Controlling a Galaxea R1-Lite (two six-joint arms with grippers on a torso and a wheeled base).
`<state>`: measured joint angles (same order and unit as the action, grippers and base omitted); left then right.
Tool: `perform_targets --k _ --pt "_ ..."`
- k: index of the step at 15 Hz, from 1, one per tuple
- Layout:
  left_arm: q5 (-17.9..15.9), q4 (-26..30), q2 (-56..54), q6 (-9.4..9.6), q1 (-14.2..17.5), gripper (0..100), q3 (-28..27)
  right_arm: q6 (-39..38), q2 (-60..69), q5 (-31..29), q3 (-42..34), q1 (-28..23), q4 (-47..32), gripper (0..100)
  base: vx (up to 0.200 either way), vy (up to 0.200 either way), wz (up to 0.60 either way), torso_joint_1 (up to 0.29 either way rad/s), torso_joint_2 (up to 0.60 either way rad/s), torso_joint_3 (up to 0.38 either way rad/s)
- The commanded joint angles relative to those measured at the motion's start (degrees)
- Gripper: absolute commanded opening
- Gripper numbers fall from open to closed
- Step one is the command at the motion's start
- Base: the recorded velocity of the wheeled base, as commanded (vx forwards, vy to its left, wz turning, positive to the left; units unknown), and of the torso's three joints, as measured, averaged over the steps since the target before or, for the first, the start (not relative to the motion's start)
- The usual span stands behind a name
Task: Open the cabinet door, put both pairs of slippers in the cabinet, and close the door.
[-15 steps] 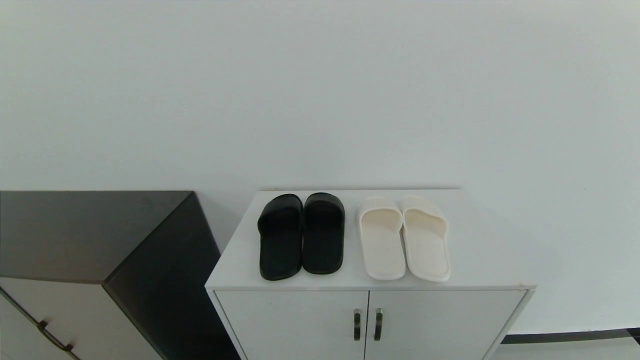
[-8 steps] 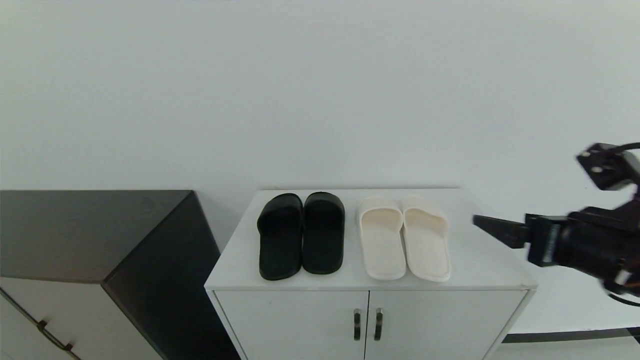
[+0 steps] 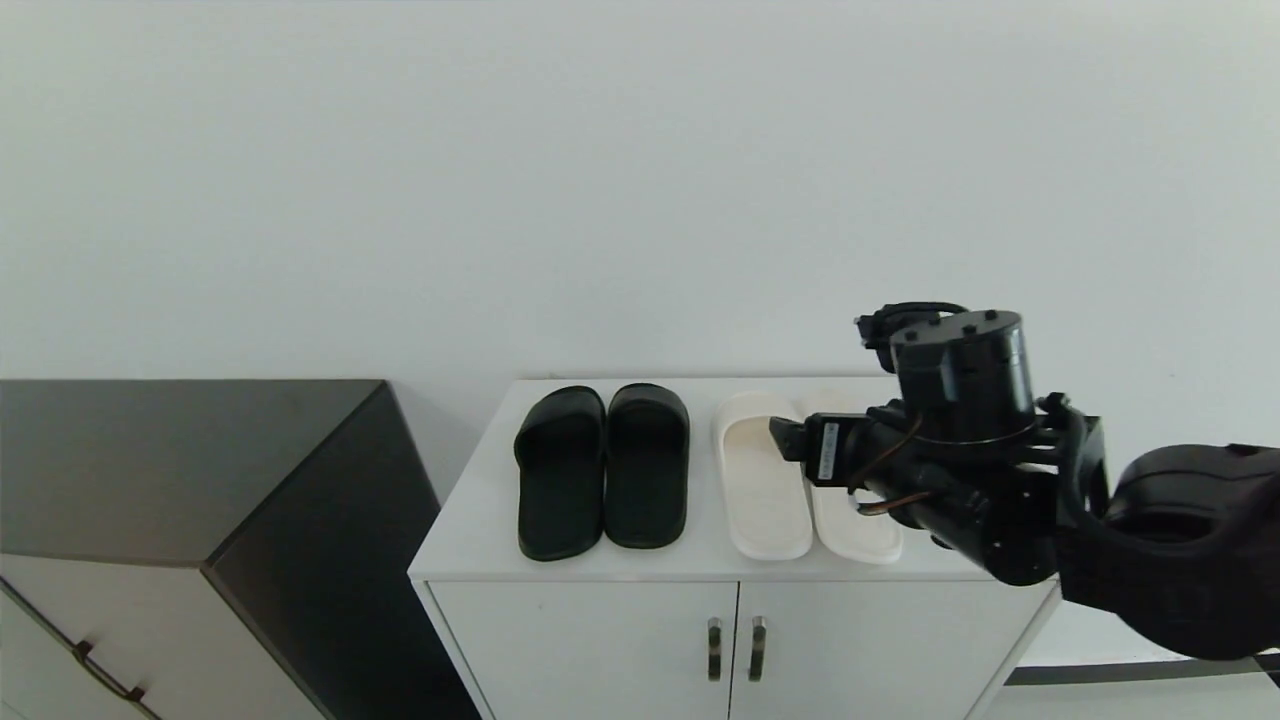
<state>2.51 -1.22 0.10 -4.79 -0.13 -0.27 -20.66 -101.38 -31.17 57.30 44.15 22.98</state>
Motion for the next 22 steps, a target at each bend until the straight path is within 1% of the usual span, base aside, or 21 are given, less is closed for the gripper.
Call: perform_targets --k 1,3,6,14,19,20,22 --pt "0.0 0.0 0.0 -0.04 0.0 0 0.0 0.1 -7.9 -3.5 1.3 0.5 3.1 100 0.000 0.000 0.00 0.000 0.00 0.000" --pt "0.0 0.0 0.0 -0.13 0.0 0 0.0 1.2 -11.4 -4.9 1.5 0.2 8.0 100 0.000 0.000 0.00 0.000 0.00 0.000" --pt "0.0 0.0 0.0 -0.04 0.0 0 0.0 2.3 -15.1 -6.0 3.7 -1.4 11.7 100 0.000 0.000 0.00 0.000 0.00 0.000" --pt "0.0 0.1 0.0 -0.13 0.0 0 0.0 2.4 -21.4 -6.1 10.4 -5.1 11.7 100 0.000 0.000 0.00 0.000 0.00 0.000" --pt "0.0 0.1 0.0 -0.13 0.0 0 0.0 4.1 -23.9 -6.0 14.2 -7.0 11.7 100 0.000 0.000 0.00 0.000 0.00 0.000" --pt "-0.1 0.1 0.0 -0.13 0.0 0 0.0 4.8 -24.0 -6.0 14.2 -7.0 11.8 0 0.000 0.000 0.00 0.000 0.00 0.000" --pt "0.0 0.0 0.0 -0.13 0.0 0 0.0 5.2 -24.1 -6.0 15.0 -7.0 11.8 0 0.000 0.000 0.00 0.000 0.00 0.000"
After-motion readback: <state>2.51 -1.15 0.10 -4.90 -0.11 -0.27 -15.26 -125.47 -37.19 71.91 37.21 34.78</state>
